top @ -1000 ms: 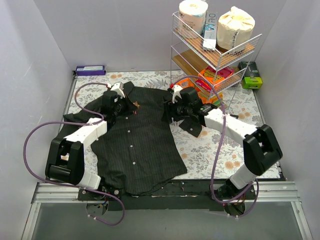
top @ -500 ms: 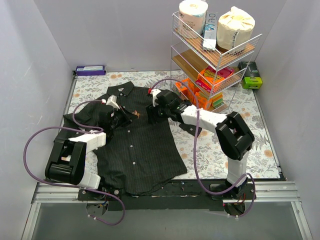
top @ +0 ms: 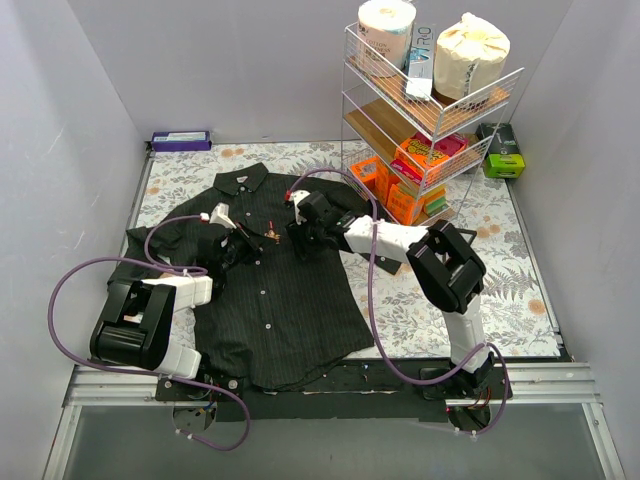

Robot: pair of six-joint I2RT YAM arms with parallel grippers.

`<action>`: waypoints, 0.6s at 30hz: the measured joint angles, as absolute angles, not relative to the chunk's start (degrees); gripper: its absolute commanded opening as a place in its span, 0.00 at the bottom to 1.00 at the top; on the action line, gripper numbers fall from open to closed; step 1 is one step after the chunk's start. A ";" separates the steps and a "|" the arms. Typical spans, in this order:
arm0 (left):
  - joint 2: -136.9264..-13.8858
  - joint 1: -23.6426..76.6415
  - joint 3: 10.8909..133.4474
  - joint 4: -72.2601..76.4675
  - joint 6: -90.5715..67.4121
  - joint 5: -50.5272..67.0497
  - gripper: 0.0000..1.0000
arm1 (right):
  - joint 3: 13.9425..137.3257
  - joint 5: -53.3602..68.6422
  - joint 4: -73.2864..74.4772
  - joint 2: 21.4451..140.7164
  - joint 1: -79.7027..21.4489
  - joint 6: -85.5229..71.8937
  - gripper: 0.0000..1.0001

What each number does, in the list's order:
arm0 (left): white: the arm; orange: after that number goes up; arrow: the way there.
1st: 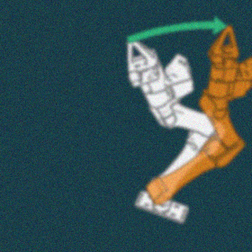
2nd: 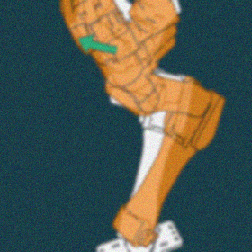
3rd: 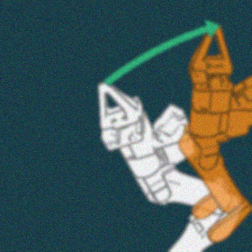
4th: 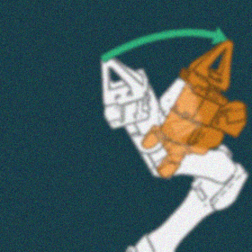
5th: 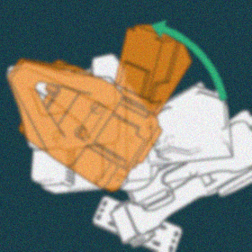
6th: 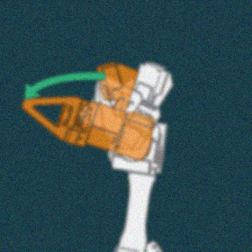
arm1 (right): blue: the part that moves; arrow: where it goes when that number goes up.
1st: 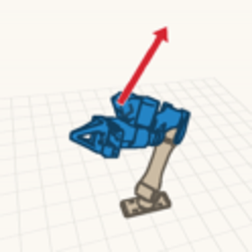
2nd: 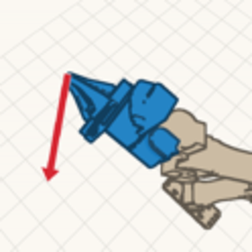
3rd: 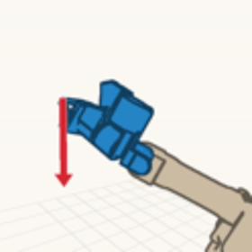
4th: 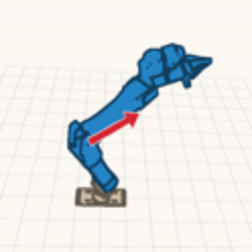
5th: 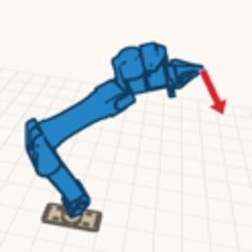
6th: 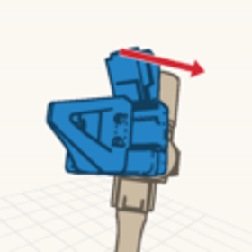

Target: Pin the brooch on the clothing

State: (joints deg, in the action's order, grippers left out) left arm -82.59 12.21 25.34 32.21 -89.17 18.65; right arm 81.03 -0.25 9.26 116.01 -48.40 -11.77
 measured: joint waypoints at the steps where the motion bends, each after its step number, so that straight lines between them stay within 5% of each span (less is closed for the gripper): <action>1: -82.59 12.21 25.19 32.67 -89.36 18.68 0.00 | 81.38 -0.69 9.32 116.42 -48.40 -11.77 0.50; 10: -85.23 12.21 23.99 38.00 -91.72 20.05 0.00 | 82.94 -2.83 8.93 119.52 -48.40 -11.73 0.35; 15: -88.05 12.21 23.94 40.42 -92.97 20.84 0.00 | 83.22 -2.85 8.97 119.87 -48.38 -11.79 0.08; 18: -89.03 12.21 23.92 41.98 -93.67 20.91 0.00 | 83.13 -2.50 8.80 119.90 -48.14 -12.21 0.01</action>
